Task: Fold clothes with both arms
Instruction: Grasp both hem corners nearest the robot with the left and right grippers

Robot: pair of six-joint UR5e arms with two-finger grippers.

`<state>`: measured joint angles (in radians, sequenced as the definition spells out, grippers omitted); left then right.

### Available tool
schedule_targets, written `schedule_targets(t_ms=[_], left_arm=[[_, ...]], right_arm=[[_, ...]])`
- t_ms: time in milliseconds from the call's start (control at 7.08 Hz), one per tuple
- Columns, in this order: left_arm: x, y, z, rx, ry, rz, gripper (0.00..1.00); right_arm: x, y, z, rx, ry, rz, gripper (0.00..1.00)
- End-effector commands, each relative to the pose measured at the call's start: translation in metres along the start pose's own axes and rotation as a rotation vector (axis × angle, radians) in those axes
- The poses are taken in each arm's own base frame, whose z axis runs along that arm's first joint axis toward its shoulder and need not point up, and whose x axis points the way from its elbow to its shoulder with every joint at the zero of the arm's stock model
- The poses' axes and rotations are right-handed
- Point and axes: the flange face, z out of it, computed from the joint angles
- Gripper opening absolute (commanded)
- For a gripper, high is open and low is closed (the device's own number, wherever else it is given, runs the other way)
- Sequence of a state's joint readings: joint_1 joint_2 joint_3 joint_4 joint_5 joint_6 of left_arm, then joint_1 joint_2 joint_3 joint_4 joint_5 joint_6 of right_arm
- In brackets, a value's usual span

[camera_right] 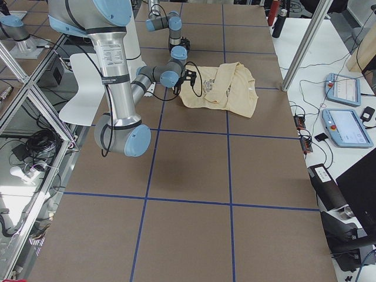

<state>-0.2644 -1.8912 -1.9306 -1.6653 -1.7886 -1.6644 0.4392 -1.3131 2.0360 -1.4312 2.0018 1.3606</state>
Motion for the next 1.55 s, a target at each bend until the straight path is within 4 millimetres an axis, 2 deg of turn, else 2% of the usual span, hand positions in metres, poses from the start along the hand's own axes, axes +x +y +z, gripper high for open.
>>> schedule_targets(t_ms=[0, 141, 283, 424, 565, 706, 848, 1130, 1413], left_arm=[[0.0, 0.001, 0.0, -0.002, -0.003, 0.0, 0.07], [0.002, 0.001, -0.003, -0.002, 0.003, 0.001, 0.0], [0.003, -0.002, -0.01, 0.002, 0.013, -0.005, 0.0], [0.003, -0.004, -0.027, 0.005, 0.035, -0.007, 0.0], [0.003, 0.003, -0.057, 0.004, 0.039, -0.005, 0.0], [0.003, 0.01, -0.076, -0.002, 0.04, -0.002, 0.0], [0.003, 0.019, -0.087, -0.016, 0.041, 0.007, 0.0], [0.004, 0.063, -0.089, -0.119, 0.045, 0.064, 0.0], [0.0, 0.097, -0.098, -0.194, 0.028, 0.102, 0.0]], right_arm=[[0.002, 0.001, -0.002, 0.0, -0.001, -0.001, 0.0], [0.003, 0.0, -0.004, -0.001, -0.003, 0.001, 0.0], [0.005, -0.002, -0.006, -0.007, -0.004, 0.006, 0.0], [0.009, -0.008, -0.013, -0.014, -0.013, 0.019, 0.0], [0.016, -0.006, -0.023, -0.038, -0.025, 0.025, 0.0], [0.026, 0.002, -0.029, -0.053, -0.027, 0.025, 0.0], [0.033, 0.009, -0.031, -0.095, -0.031, 0.028, 0.0], [0.047, 0.028, -0.023, -0.248, -0.027, 0.044, 0.0], [0.067, 0.06, -0.012, -0.358, 0.004, 0.041, 0.0]])
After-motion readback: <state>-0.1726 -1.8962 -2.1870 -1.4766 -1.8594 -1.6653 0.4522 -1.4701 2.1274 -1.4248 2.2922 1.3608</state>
